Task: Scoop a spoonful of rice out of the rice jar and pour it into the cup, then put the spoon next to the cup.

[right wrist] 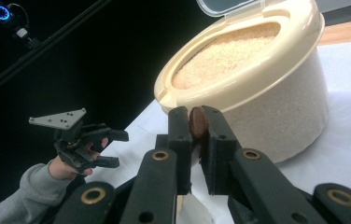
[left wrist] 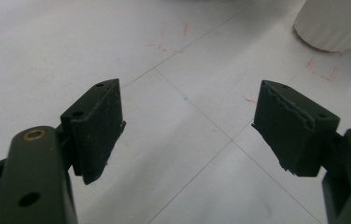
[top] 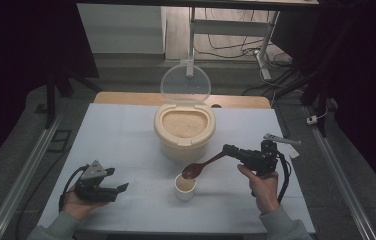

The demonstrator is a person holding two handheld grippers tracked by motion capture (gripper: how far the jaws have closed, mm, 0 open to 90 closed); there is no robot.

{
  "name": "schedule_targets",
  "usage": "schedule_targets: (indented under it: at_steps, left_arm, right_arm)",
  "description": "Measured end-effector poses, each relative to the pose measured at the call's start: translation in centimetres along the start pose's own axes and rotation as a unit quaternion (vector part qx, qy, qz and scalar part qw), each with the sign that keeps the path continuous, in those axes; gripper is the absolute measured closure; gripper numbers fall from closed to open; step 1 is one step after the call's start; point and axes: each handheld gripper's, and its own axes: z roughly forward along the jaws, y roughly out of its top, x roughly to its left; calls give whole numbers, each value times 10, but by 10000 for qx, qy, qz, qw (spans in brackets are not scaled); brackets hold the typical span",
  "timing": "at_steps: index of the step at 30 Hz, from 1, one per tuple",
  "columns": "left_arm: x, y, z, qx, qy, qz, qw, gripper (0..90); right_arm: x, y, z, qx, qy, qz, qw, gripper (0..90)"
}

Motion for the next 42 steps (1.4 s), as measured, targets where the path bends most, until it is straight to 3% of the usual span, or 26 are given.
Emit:
schedule_targets:
  at_steps: [21,29,38,42]
  left_arm:
    - [0,0,0,4,-13,11,10000,238]
    - [0,0,0,-11,-6,0,10000,238]
    - [0,0,-1,-10,-9,8,10000,238]
    - [0,0,-1,-22,-10,8,10000,238]
  right_arm:
    - [4,6,-9,-335,193,-82,9992,826]
    - [4,8,-13,-436,161,-56,9989,826]
    - [-5,18,-39,-640,-1,-49,9979,826]
    - [-7,22,-49,-469,6,-78,9989,826]
